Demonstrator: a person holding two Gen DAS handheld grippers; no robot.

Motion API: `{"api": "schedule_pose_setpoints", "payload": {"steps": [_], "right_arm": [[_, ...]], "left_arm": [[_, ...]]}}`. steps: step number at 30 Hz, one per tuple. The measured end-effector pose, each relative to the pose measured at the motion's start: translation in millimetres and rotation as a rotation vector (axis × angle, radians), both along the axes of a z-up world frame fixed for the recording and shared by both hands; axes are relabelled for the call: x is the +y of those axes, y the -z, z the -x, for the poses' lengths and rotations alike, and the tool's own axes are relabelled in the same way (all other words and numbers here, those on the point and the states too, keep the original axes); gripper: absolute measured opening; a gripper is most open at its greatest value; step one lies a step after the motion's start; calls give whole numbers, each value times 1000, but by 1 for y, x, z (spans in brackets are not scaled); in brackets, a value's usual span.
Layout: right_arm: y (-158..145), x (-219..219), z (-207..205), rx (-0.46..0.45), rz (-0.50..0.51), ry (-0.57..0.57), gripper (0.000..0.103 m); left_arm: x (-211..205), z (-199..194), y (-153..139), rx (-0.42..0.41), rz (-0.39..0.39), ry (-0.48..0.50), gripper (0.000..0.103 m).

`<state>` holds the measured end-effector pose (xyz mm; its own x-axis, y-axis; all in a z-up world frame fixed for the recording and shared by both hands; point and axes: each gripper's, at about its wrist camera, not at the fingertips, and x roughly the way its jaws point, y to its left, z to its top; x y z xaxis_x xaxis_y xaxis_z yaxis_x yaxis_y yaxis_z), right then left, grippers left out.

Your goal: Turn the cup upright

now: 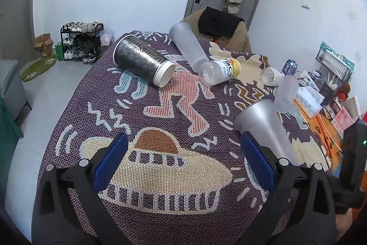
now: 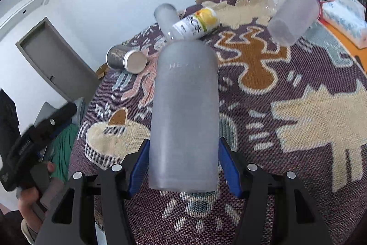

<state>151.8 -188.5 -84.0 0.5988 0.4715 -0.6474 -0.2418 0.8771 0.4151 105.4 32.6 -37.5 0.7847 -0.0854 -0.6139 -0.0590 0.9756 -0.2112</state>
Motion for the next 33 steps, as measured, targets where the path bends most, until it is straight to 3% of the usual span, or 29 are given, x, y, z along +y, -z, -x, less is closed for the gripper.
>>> {"api": "schedule_pose_setpoints", "payload": {"steps": [3, 6, 7, 21, 27, 33], "right_arm": [[4, 2, 1, 15, -12, -32, 61], [-3, -2, 7, -23, -22, -37, 87], [-7, -4, 10, -44, -15, -29, 88], [-19, -73, 28, -118, -45, 113, 95], [-14, -103, 33, -114, -55, 179, 95], [-6, -122, 34, -104, -68, 222, 95]], "left_arm": [[-5, -3, -1, 5, -4, 14, 97], [-12, -11, -1, 18, 5, 40, 97], [-15, -14, -2, 24, 7, 50, 97], [-72, -70, 8, 178, 123, 249, 97], [-81, -99, 26, 279, 230, 284, 97], [-88, -120, 38, 342, 271, 289, 97]]}}
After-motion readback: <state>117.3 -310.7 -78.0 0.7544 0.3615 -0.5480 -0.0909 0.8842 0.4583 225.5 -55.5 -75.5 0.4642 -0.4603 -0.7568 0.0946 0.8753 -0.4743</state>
